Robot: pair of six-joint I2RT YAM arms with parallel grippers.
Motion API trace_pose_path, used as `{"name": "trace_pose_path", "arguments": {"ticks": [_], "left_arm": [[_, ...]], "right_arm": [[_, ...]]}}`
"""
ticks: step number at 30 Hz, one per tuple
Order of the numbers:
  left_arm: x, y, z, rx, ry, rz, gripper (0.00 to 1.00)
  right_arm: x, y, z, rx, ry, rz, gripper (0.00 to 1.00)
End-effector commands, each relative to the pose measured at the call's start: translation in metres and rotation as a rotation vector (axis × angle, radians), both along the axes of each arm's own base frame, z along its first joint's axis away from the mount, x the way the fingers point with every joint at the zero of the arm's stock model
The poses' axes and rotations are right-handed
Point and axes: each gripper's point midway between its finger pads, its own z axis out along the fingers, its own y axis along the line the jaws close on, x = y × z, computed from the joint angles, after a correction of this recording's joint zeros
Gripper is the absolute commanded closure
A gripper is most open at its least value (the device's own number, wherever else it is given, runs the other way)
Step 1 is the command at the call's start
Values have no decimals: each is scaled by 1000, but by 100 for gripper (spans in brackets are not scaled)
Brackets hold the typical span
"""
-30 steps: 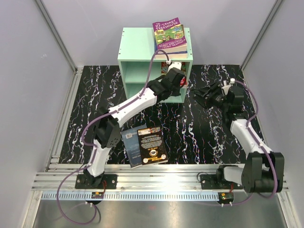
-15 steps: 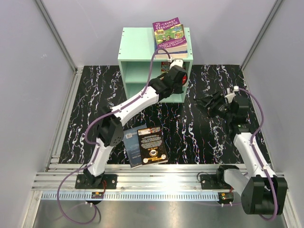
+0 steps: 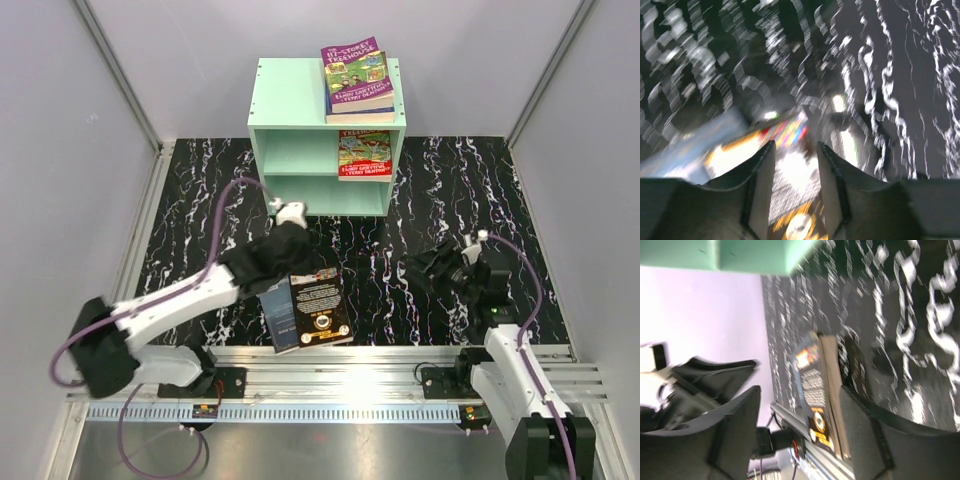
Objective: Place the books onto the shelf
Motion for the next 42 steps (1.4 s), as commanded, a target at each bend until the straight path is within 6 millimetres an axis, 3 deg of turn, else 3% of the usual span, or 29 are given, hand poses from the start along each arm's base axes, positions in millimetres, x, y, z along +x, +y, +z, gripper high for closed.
{"name": "trace_pose_path", "arguments": {"ticks": [1,3,4,5,6,7,8,10,11,17,25,29,33,39,40,42], "left_arm": [[-13,36,18,-102,-72,103,56],[-27,58,-1,-58,-45,127,49],[-32,64,3,-71,-55,137,47],[-35,69,-1,-68,-48,147,38],[-40,76,-14,-46,-29,153,36],[-43,77,-17,-53,-27,151,31],[-44,78,-22,-54,-15,158,26],[-50,81,-40,-42,19,159,20],[-51,78,-43,-57,30,166,18],[-64,83,-81,-53,98,177,17],[-73,61,-101,-98,143,138,18],[-77,47,-106,-111,156,114,19],[-80,42,-112,-109,166,107,21],[-81,39,-118,-100,177,101,22],[-82,38,-118,-98,179,101,22],[-81,36,-119,-99,180,99,23]], "right_arm": [[-19,19,-11,28,3,78,27],[-22,28,-22,12,15,83,15],[-33,46,-25,-1,22,152,13],[-36,54,-34,-22,51,171,12],[-31,58,-37,-53,55,153,10],[-43,76,-41,-68,61,216,10],[-44,82,-53,-91,100,228,10],[-42,92,-58,-95,98,232,10],[-48,96,-73,-109,133,249,10],[-57,114,-100,-113,172,295,11],[-66,151,-115,-87,180,372,12],[-71,157,-134,-82,226,382,15],[-74,155,-139,-55,230,374,30],[-82,143,-143,-87,236,358,69],[-80,143,-137,-83,221,357,79],[-80,140,-137,-102,225,348,88]]}}
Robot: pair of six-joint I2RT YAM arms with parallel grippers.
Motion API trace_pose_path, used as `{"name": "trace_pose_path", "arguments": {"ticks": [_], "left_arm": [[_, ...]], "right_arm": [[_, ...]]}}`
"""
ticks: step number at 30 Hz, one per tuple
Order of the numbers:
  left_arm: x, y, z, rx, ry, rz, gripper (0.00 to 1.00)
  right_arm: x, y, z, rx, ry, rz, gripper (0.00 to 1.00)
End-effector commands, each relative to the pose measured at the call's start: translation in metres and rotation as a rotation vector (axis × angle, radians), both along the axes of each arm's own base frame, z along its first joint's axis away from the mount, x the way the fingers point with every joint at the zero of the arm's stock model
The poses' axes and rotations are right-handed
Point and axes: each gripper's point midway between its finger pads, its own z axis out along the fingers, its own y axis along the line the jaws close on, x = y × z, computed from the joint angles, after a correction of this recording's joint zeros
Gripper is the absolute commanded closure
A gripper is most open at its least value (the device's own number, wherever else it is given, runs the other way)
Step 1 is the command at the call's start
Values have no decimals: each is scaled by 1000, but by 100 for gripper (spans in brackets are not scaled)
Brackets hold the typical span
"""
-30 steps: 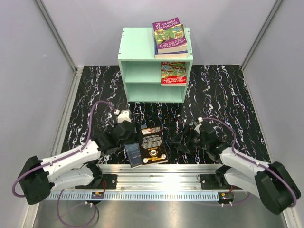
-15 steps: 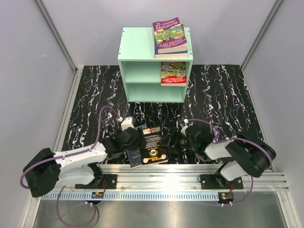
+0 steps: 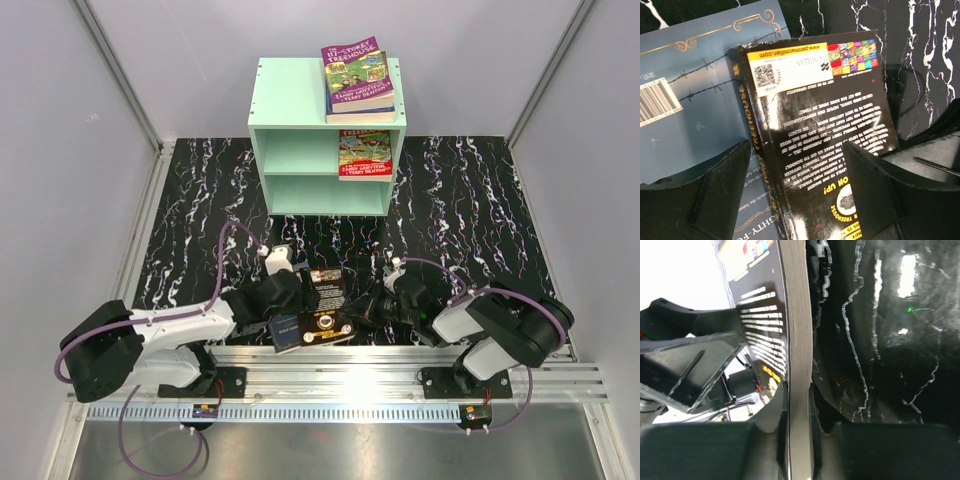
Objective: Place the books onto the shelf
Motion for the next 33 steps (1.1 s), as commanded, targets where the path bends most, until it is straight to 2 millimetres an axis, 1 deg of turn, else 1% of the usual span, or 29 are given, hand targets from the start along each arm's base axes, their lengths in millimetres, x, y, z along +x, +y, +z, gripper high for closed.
{"name": "trace_pose_path", "arguments": {"ticks": [1,3,4,6,7,9,10,11,12,13,14,15,16,17,18,19,20,21,22,23,24,25,26,27,29,30,31,32,33], "left_arm": [[-12,-4,-14,11,65,-15,23],[-11,-7,-13,10,63,-19,23],[-11,-8,-13,11,63,-18,23],[-10,-11,-10,7,58,-21,23],[-10,-11,-10,12,59,-21,23],[-10,-13,-5,0,53,-21,24],[-10,-12,-4,2,52,-18,24],[-9,-14,3,-16,40,-17,24],[-9,-15,9,-27,34,-18,24],[-10,-14,14,-34,38,-13,24],[-9,-16,30,-74,15,-21,24],[-9,-19,43,-103,-2,-26,24],[-10,-17,51,-110,-10,-29,23],[-8,-16,68,-142,-46,-24,23],[-8,-13,75,-140,-61,-22,23],[-9,-9,83,-128,-66,-19,23],[-7,-4,93,-139,-91,-6,23],[-8,0,97,-134,-99,-2,23],[-10,5,97,-122,-96,3,23],[-11,8,103,-135,-109,7,23],[-12,10,103,-140,-106,10,23],[-16,15,99,-130,-96,12,23],[-18,19,100,-143,-99,15,23],[-21,21,98,-151,-91,21,23],[-28,32,89,-148,-78,33,24],[-30,35,88,-158,-72,41,24],[-34,40,83,-153,-64,44,24],[-36,45,83,-164,-70,51,24],[-38,48,81,-167,-66,57,24]], "right_arm": [[-1,-9,-2,-60,-28,-16,95],[-1,-12,0,-88,-28,-21,100],[2,-10,13,-67,-59,-22,100],[1,-13,17,-86,-66,-22,100],[3,-12,32,-62,-99,-26,100],[3,-17,39,-84,-107,-37,100],[7,-15,64,-44,-160,-47,100],[6,-23,61,-91,-150,-61,100],[8,-25,71,-93,-173,-71,100],[11,-25,106,-43,-248,-86,100],[12,-34,108,-87,-259,-106,100],[13,-36,121,-81,-291,-114,100],[17,-40,154,-53,-356,-142,100],[15,-46,156,-98,-363,-137,100],[16,-48,167,-105,-385,-139,100],[22,-47,192,-95,-427,-154,100],[24,-50,194,-131,-430,-151,100],[29,-48,194,-158,-424,-150,100],[35,-45,211,-149,-450,-154,100],[40,-44,215,-163,-471,-152,100],[47,-40,215,-174,-470,-150,100],[52,-39,228,-162,-499,-156,100],[61,-41,235,-156,-512,-178,100],[70,-42,236,-162,-511,-190,100],[81,-41,255,-118,-537,-192,100],[99,-52,256,-122,-526,-232,100],[102,-50,269,-84,-535,-218,100],[110,-54,277,-70,-552,-232,100],[123,-61,278,-75,-548,-256,100]]}}
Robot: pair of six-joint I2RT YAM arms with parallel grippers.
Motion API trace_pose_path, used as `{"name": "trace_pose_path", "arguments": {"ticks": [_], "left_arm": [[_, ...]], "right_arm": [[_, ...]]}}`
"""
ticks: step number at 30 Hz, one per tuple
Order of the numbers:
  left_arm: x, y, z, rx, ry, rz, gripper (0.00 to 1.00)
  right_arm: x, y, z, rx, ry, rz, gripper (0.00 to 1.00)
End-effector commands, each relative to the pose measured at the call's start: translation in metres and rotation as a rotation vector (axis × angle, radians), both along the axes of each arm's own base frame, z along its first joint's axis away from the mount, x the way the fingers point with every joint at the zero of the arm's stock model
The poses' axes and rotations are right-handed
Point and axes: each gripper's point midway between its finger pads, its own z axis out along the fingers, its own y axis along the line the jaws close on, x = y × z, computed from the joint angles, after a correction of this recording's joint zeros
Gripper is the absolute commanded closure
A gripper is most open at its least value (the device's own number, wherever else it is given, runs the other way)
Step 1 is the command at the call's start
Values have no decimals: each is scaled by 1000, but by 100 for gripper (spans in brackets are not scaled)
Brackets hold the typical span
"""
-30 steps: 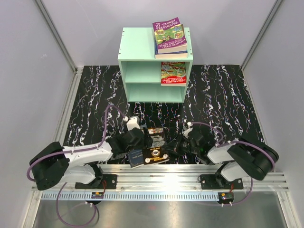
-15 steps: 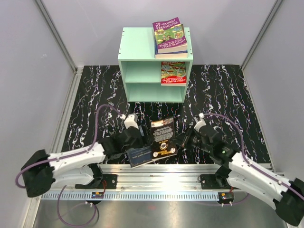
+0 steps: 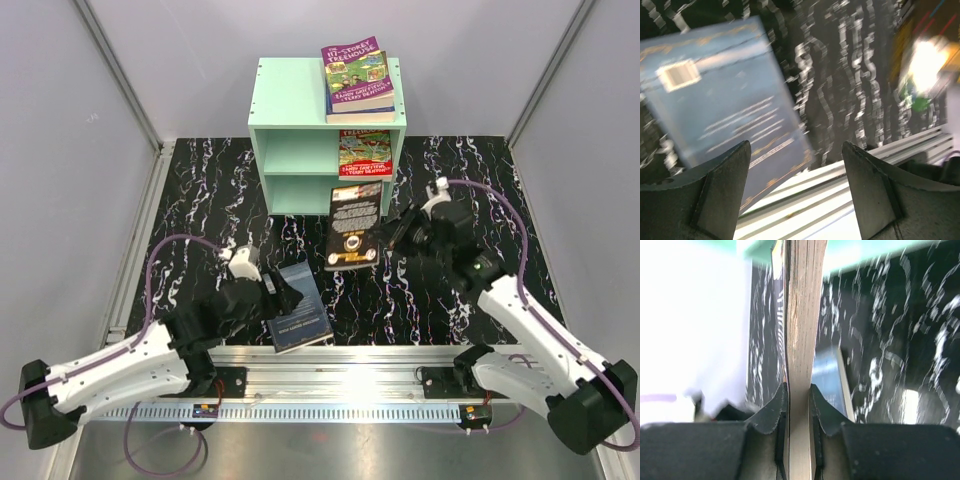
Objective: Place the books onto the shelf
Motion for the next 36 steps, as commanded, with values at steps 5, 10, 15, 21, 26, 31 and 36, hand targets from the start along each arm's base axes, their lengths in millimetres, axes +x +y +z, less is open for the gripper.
{"name": "trace_pose_path", "arguments": {"ticks": [5,10,15,21,26,31,36], "left_arm": [[-12,31,-12,19,16,55,24],[-12,32,-6,17,10,55,24],[-7,22,-3,6,-4,44,24],[21,-8,30,13,-100,24,24],[72,-51,69,194,-222,2,29],[125,-99,79,303,-274,-22,46],[170,-125,98,339,-333,-30,57]], "right_arm": [[60,-8,103,148,-236,5,100],[91,-17,108,216,-220,1,100],[120,-22,84,254,-144,-2,100],[148,-36,63,330,-76,0,100],[159,-54,66,352,-74,-17,100],[167,-67,70,381,-66,-24,100],[175,-72,67,420,-45,-18,100]]}}
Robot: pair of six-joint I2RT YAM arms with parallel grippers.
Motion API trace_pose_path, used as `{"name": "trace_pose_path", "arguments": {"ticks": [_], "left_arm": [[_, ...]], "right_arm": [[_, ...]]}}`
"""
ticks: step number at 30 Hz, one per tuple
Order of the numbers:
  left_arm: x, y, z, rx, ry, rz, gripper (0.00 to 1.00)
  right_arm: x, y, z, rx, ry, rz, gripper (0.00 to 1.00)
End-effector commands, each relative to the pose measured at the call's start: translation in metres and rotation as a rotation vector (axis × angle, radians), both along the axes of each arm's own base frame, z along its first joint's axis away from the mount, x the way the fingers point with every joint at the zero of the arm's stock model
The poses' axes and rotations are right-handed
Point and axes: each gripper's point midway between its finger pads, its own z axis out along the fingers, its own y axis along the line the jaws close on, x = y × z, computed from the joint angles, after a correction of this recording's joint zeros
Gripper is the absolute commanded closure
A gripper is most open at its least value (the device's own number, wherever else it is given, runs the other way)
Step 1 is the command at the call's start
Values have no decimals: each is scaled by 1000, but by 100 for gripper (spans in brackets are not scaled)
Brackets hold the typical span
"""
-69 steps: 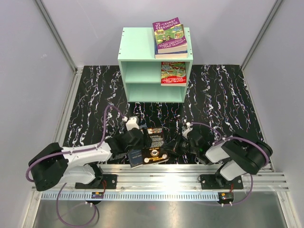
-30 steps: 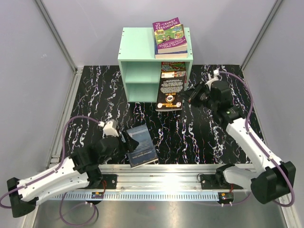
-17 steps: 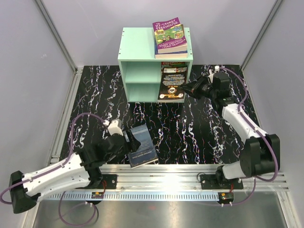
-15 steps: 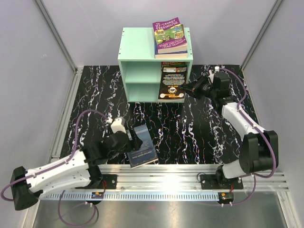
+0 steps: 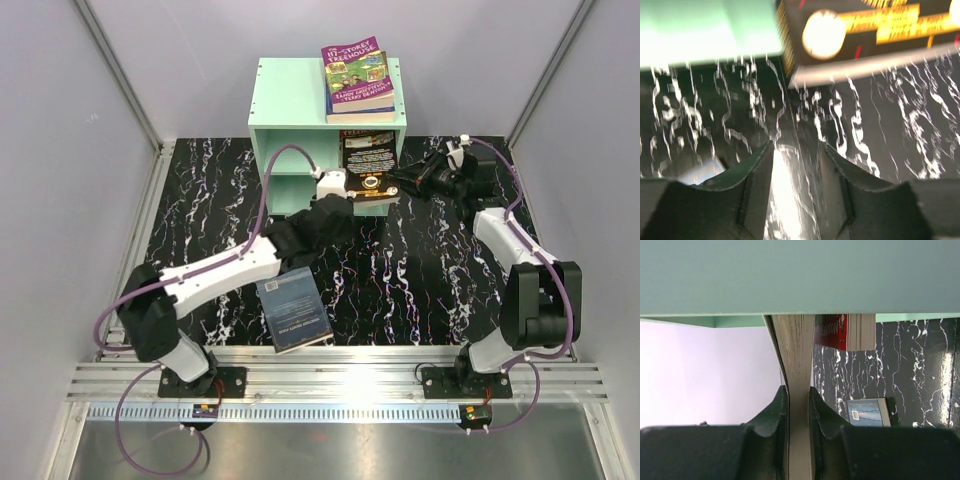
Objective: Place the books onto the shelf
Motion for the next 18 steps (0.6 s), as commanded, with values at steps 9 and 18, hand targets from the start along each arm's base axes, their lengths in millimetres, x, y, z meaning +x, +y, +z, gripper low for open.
{"name": "trace_pose_path", "arguments": {"ticks": [9,18], "left_arm": [[66,-38,29,10,-88,-26,58],[78,-49,31,-9,-90,-32,58]], "right_arm": [[34,-13,44,120,-136,-8,100],[30,-9,36,151,-120,25,77]]}}
